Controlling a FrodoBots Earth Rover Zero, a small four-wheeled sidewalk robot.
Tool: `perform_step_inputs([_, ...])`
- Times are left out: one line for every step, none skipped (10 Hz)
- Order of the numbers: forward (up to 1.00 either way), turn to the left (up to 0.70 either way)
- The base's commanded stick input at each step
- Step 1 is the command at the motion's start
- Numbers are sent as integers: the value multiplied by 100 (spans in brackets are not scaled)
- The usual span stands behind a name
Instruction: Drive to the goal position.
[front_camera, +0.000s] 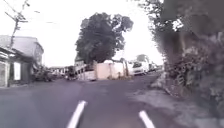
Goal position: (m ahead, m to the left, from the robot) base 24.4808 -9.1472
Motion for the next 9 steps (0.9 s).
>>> perform_step_inputs([100,0])
perform_step_inputs([100,0])
perform_step_inputs([100,-18])
perform_step_inputs([100,-35])
perform_step_inputs([100,-40])
perform_step_inputs([100,-40])
perform_step_inputs([100,-40])
perform_step_inputs([100,-40])
perform_step_inputs([100,-40])
